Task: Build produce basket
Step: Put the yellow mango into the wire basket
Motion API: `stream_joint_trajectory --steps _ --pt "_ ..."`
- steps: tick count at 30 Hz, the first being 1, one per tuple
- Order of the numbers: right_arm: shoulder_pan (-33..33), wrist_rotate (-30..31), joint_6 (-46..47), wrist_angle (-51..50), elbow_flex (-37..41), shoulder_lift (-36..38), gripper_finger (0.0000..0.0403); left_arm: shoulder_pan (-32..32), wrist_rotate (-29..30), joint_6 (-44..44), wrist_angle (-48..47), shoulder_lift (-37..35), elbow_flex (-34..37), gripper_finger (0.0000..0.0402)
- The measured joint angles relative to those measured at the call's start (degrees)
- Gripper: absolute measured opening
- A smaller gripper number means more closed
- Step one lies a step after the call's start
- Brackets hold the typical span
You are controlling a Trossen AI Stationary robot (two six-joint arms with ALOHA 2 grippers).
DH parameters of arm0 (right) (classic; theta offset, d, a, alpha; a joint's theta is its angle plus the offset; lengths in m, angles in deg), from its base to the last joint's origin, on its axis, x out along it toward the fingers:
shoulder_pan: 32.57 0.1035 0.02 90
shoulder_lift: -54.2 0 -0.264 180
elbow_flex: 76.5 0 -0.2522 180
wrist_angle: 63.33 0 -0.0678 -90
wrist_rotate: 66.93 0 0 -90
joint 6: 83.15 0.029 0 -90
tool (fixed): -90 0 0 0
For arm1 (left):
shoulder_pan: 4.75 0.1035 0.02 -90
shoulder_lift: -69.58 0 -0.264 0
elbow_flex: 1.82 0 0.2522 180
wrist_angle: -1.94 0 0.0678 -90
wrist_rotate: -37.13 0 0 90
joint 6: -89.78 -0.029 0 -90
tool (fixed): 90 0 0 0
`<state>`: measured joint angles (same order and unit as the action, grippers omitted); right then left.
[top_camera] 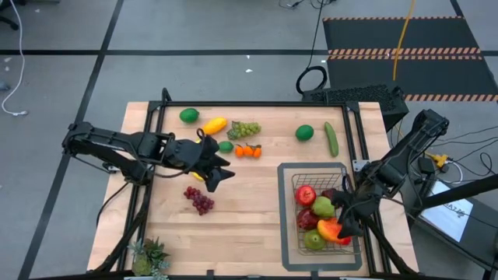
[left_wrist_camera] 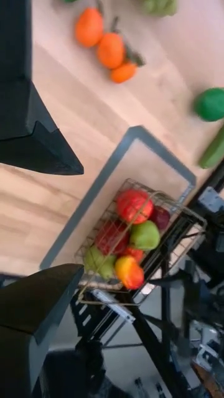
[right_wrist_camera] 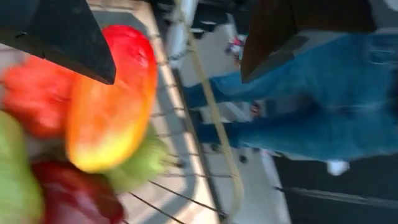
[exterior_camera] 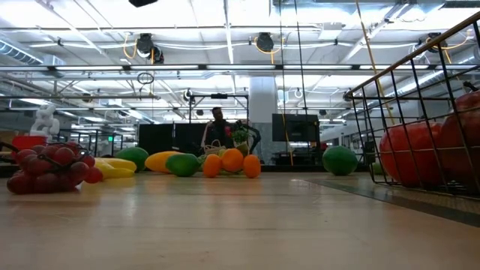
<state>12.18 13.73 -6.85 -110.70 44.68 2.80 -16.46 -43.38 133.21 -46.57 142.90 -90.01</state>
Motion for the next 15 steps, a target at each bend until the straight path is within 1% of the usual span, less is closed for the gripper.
stream_joint_trajectory --steps 3,6,10,15 --pt "-0.02 2.28 2.05 4.39 -0.01 0.65 0.033 0.0 -1.75 2.35 -1.71 0.0 0.0 0.0243" --pt "-0.02 7.59 4.62 8.3 -0.02 1.13 0.0324 -0.34 -2.04 6.19 -5.66 0.0 0.0 0.0243" --pt "-0.04 16.96 6.82 13.94 -0.02 1.28 0.0317 -0.87 -2.11 9.41 -11.52 0.0 0.0 0.0243" --pt "-0.65 31.15 5.27 20.24 -0.02 1.28 0.0315 -0.91 -1.76 11.74 -19.16 0.13 0.0 0.0243"
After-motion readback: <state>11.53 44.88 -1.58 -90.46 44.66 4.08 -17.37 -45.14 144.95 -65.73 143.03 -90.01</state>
